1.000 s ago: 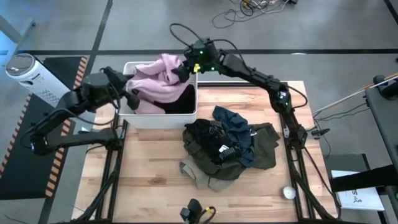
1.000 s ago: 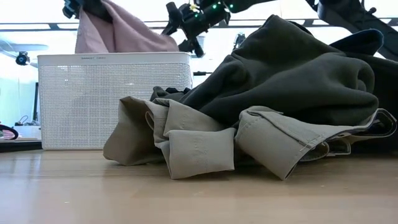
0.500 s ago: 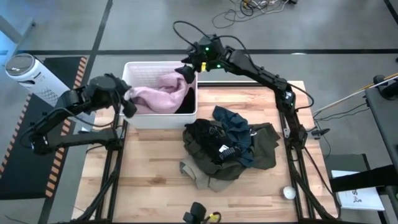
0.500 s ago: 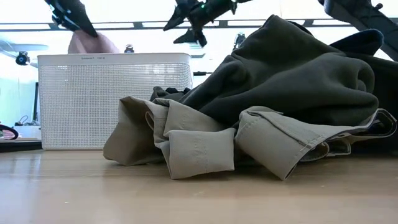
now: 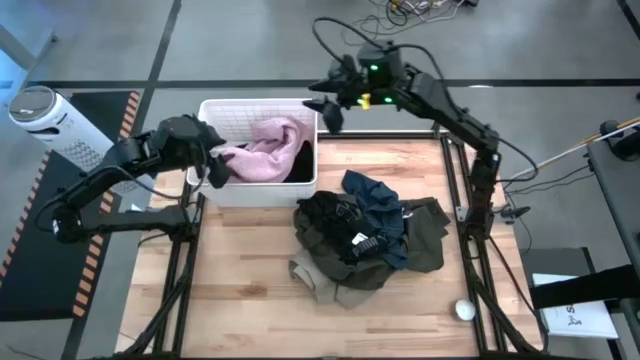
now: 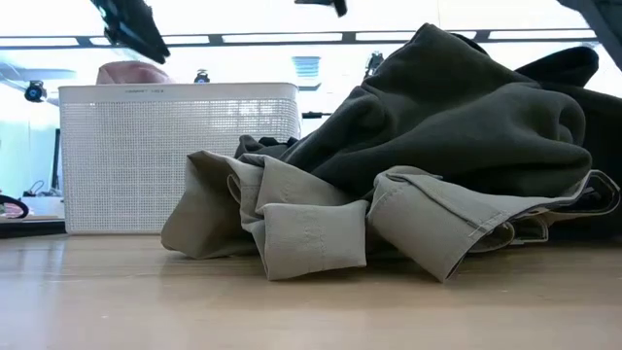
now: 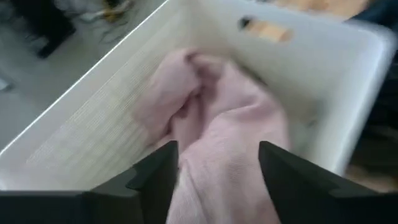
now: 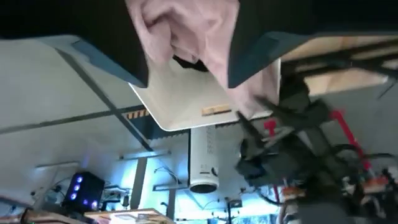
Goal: Sort clothes
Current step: Put the pink shirt into the white bin
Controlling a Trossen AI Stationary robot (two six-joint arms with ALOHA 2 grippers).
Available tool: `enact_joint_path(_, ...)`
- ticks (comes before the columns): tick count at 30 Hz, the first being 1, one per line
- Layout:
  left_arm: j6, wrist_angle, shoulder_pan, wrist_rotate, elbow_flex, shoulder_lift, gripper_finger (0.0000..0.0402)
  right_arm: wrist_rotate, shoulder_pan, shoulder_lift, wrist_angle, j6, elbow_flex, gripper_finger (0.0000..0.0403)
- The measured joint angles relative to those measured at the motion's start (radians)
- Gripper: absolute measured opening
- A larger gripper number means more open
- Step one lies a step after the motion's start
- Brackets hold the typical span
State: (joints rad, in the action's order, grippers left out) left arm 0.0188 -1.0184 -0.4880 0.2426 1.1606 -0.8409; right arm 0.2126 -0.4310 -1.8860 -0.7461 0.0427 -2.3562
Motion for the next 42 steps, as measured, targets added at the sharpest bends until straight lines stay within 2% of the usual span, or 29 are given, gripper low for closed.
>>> enact_joint_path(5,0.023,0.053,-0.001,-0.002,-0.123,-0.047,0.0098,-0.015,0.019,0.071,-0.114,0.063,-0.001,0.0098)
enact_joint_path(8,0.052,0.188,-0.008,-0.006,-0.201,-0.083,0.0027,-0.014,0.031,0.094,-0.145,0.072,-0.001,0.003)
enact_joint_path(10,0.059,0.287,-0.027,-0.008,-0.232,-0.108,0.0009,-0.031,0.038,0.101,-0.146,0.075,-0.001,0.0008)
enact_joint_path(16,0.074,0.411,-0.143,-0.104,-0.237,-0.238,0.0003,-0.04,0.042,0.101,-0.176,0.073,-0.001,0.0017)
enact_joint_path(19,0.061,0.43,-0.213,-0.267,-0.236,-0.32,0.0003,-0.039,0.043,0.089,-0.185,0.073,-0.001,0.0008)
enact_joint_path(22,0.079,0.47,-0.245,-0.327,-0.247,-0.408,0.0001,-0.04,0.047,0.076,-0.197,0.073,0.0,0.0001)
enact_joint_path(26,0.084,0.538,-0.258,-0.319,-0.239,-0.479,0.0001,-0.039,0.047,0.074,-0.21,0.07,0.001,0.0002)
enact_joint_path(42,0.138,0.545,-0.285,-0.331,-0.24,-0.694,0.0,-0.038,0.071,0.074,-0.251,0.071,0.001,0.0002)
